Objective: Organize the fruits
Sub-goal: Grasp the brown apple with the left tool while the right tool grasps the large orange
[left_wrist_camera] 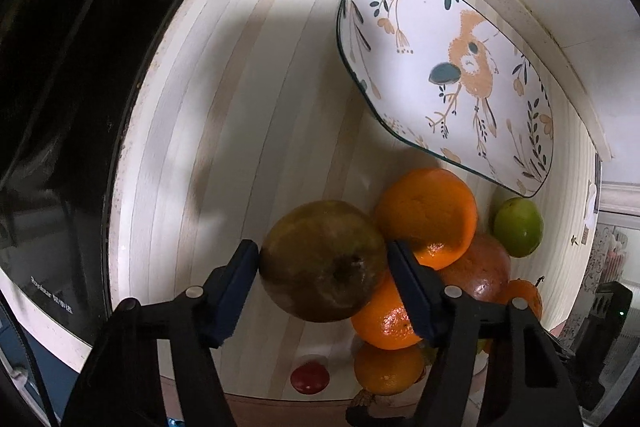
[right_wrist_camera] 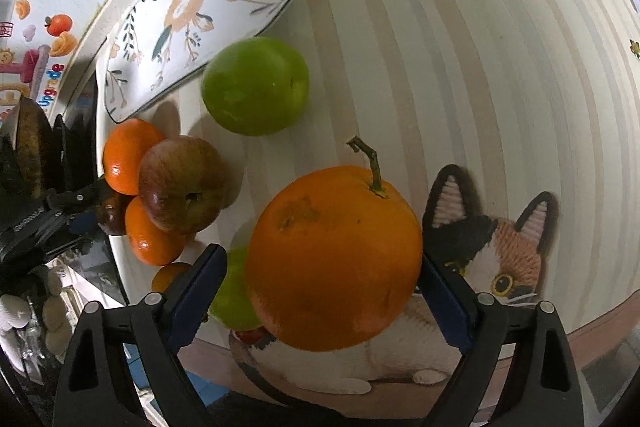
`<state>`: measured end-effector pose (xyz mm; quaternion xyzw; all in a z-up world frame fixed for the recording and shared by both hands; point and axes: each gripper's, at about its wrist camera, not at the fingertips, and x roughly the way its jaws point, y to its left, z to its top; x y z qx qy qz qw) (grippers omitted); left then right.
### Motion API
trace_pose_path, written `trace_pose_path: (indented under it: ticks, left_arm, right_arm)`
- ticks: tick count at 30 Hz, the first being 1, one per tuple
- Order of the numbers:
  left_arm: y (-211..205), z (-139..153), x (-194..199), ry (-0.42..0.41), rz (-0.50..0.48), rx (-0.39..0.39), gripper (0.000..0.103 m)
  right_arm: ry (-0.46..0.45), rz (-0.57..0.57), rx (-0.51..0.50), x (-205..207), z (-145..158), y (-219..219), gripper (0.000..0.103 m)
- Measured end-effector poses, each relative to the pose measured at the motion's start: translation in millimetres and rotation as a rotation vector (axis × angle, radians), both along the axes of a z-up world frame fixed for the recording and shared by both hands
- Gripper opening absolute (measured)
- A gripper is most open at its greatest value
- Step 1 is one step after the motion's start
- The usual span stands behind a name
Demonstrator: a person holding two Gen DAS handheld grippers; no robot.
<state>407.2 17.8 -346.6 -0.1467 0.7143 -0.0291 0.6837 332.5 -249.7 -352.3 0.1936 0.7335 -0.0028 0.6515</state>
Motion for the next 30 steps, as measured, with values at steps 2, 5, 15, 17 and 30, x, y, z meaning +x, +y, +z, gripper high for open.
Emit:
trace_pose_path:
  ticks: [2, 5, 15, 17, 30]
  left_arm:
    - [0, 3, -8, 0.002, -0.005, 0.027, 0.065]
    - [5, 4, -24, 0.016, -0.013, 0.051, 0.065]
    - [6, -7, -43, 0.049, -0.037, 0.053, 0.069]
    - [15, -8, -40, 0.051, -0.039, 0.051, 0.069]
    - [0, 25, -42, 0.008, -0.047, 0.052, 0.066]
  right_arm:
    - [0.001, 0.006, -0.021, 1, -2, 2, 0.083]
    - [0.004, 0.006, -0.012, -3, -2, 0, 0.082]
    - [0.028, 0.054, -0.043, -18, 5, -2, 0.083]
    - [0.029, 0.05, -0.046, -16, 5, -3, 0.084]
    - [0.016, 0.003, -0.033, -14, 9, -11, 0.081]
